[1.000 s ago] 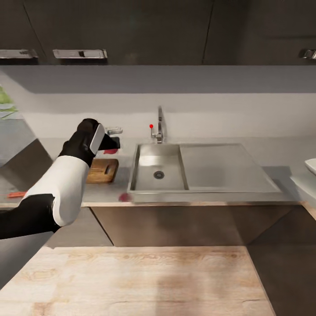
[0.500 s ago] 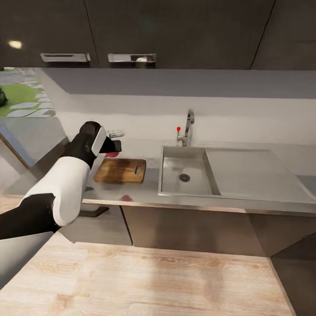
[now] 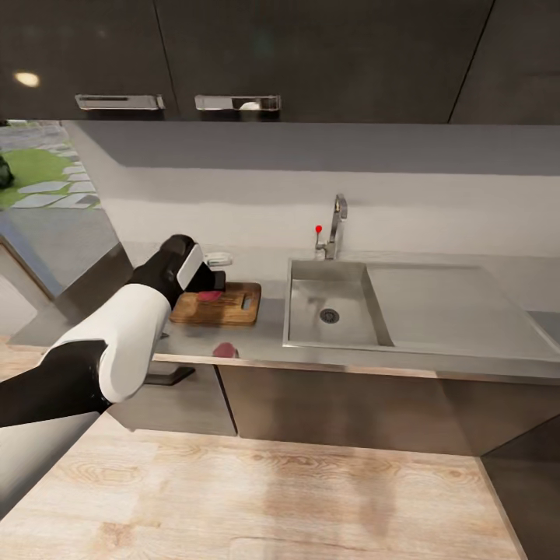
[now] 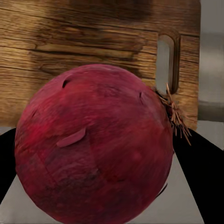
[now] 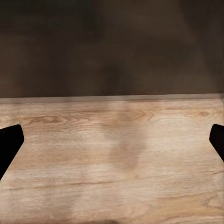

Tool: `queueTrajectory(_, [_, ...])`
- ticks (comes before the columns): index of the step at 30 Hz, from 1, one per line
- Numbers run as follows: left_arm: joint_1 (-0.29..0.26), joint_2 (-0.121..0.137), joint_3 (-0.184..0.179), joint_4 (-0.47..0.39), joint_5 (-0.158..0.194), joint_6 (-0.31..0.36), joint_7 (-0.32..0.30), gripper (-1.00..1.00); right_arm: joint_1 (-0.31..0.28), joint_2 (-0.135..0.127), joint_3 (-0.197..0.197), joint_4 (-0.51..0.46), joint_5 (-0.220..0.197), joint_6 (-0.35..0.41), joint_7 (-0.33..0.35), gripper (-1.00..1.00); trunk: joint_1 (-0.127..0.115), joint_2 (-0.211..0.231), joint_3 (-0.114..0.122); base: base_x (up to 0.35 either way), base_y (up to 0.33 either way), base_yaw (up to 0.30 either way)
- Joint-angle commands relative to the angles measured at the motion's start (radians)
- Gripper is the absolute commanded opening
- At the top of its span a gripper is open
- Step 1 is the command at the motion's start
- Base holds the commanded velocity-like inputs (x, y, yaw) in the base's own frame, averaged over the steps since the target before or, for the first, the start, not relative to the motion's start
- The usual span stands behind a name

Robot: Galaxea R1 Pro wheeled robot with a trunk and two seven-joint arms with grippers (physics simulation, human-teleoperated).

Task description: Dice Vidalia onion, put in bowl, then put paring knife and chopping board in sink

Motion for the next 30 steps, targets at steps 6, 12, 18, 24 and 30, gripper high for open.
queueTrajectory(6, [-0.001,-0.001,0.007,0.015,0.001,0.001,0.006,-1.00,0.000,0.000,-0.008,0.000,0.011,-0.002,-0.004,1.00,0.001,-0.002,-0.002,0.000,0.000,0.000])
queueTrajectory(12, [-0.001,0.000,0.007,0.036,0.001,-0.002,0.006,-1.00,-0.001,0.000,-0.007,0.000,0.011,-0.002,-0.004,1.00,0.001,-0.002,-0.002,0.000,0.000,0.000])
queueTrajectory(18, [-0.001,0.003,0.007,0.040,0.001,-0.002,0.006,-1.00,-0.001,0.000,-0.007,0.001,0.011,-0.002,-0.004,1.00,0.001,-0.002,-0.002,0.043,0.001,0.000])
queueTrajectory(24, [-0.001,0.004,0.007,0.039,0.000,-0.002,0.006,-1.00,-0.001,0.000,-0.007,0.000,0.011,-0.002,-0.004,1.00,0.001,-0.002,-0.002,0.239,0.088,0.000])
queueTrajectory(30, [-0.001,0.006,0.006,0.037,0.000,-0.002,0.006,-1.00,-0.001,0.000,-0.007,0.000,0.011,-0.002,-0.004,1.00,0.001,-0.002,-0.002,0.268,0.132,0.000])
